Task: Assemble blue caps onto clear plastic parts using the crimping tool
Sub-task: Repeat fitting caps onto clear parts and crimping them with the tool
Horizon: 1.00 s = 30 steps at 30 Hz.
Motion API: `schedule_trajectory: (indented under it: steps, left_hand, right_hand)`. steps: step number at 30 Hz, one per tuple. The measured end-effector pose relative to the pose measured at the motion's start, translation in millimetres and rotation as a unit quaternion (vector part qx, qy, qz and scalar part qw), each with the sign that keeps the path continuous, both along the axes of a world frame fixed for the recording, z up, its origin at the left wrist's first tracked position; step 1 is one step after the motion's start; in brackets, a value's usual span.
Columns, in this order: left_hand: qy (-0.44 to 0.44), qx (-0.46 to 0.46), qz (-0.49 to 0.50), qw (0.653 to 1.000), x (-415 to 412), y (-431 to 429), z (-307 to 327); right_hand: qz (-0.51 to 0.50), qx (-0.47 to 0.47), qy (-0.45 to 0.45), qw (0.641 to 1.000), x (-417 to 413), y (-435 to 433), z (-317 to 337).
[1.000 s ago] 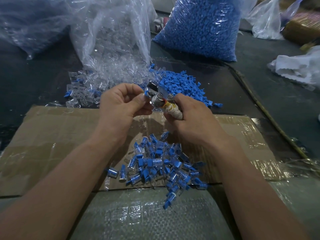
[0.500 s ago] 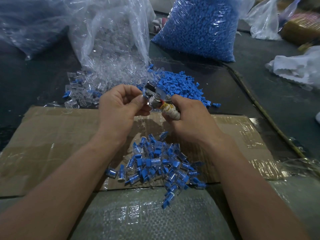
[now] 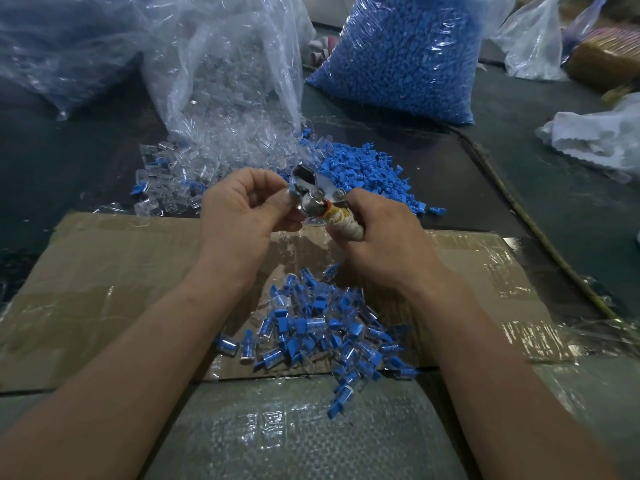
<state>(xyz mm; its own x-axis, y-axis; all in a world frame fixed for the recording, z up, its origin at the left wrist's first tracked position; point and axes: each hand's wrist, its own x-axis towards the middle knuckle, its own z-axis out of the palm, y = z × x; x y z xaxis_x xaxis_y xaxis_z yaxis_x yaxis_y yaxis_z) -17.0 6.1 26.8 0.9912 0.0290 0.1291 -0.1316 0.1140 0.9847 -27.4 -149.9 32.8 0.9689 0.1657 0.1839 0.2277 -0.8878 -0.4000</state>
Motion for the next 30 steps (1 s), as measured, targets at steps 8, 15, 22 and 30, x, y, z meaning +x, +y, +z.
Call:
schedule_trajectory:
  steps: [8,15,22,30]
  left_hand:
    - [0.047,-0.023,-0.053,0.997,8.4,23.3,9.1]
    - [0.088,0.152,-0.317,0.932,1.1,20.6,12.3]
    - [0.066,0.180,-0.416,0.889,1.2,22.9,10.8]
    - [-0.012,0.232,-0.008,0.973,14.4,17.2,-5.5]
  right_hand:
    - [-0.048,0.028,0.032,0.998,3.8,-22.9,2.2]
    - [-0.052,0.006,0.102,0.993,4.0,-27.8,5.6]
    - [-0.038,-0.010,0.158,0.987,0.9,-27.2,9.1]
    - [-0.001,-0.023,0.197,0.980,-2.1,-31.5,13.2]
